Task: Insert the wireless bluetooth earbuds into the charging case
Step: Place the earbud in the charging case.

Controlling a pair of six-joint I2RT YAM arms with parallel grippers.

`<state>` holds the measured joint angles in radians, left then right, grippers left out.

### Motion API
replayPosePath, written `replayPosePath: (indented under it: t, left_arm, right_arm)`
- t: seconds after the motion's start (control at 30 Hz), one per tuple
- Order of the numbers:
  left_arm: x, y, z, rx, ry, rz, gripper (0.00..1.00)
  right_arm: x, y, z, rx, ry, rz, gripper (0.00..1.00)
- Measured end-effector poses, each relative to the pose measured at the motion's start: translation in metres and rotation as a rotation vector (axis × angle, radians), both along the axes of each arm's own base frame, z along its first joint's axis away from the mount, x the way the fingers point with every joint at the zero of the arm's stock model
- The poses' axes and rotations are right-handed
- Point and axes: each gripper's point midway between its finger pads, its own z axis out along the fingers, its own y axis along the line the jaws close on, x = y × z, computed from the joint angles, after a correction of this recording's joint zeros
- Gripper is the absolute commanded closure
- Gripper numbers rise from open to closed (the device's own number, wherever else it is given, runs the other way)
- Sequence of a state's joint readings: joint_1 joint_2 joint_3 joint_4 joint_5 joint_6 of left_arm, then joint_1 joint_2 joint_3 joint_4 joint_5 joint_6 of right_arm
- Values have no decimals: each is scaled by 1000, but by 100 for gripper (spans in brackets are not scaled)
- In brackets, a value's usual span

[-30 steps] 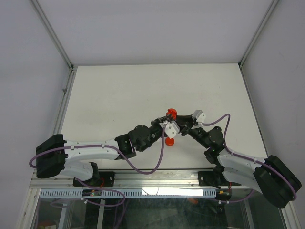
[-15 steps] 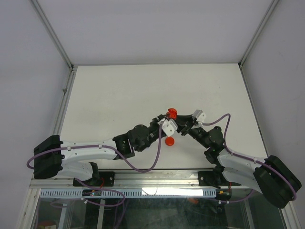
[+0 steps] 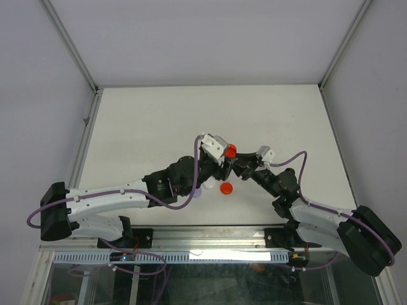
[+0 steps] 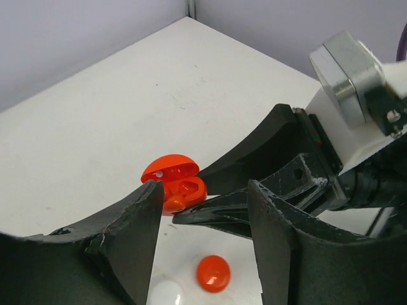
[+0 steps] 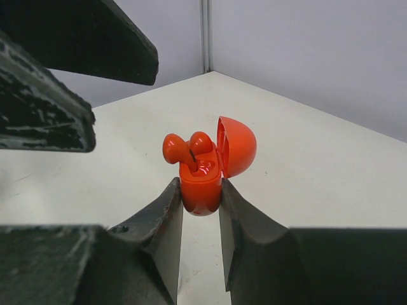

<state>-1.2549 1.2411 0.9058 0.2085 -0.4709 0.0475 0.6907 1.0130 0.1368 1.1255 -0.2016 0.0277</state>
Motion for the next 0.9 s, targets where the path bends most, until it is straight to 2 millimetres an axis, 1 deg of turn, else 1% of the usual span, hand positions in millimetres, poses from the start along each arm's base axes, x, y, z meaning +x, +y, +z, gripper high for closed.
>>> replayPosePath:
  t: [0.1, 0.13, 0.23, 0.4, 0.6, 0.73, 0.9]
  left_arm:
    - [5, 4, 1, -65, 115, 35, 44]
    - [6, 5, 1, -70, 124, 40, 44]
    - [15, 13, -2, -131, 226, 64, 44]
    - [26, 21, -2, -202, 326, 63, 44]
    - [22, 15, 2, -246, 389, -36, 45]
    - [18, 11, 6, -258, 402, -89, 45]
    - [16, 8, 2, -252, 419, -110, 46]
  right_arm:
    - [0, 0, 0, 0, 0, -1, 100]
    - [0, 0, 0, 0, 0, -2, 100]
    - [0, 0, 0, 0, 1, -3, 100]
    - [0, 0, 0, 0, 2, -2, 100]
    - [1, 0, -1, -1, 3, -2, 100]
    - [1, 0, -1, -1, 2, -2, 100]
    - [0, 0, -1, 0, 1, 0, 100]
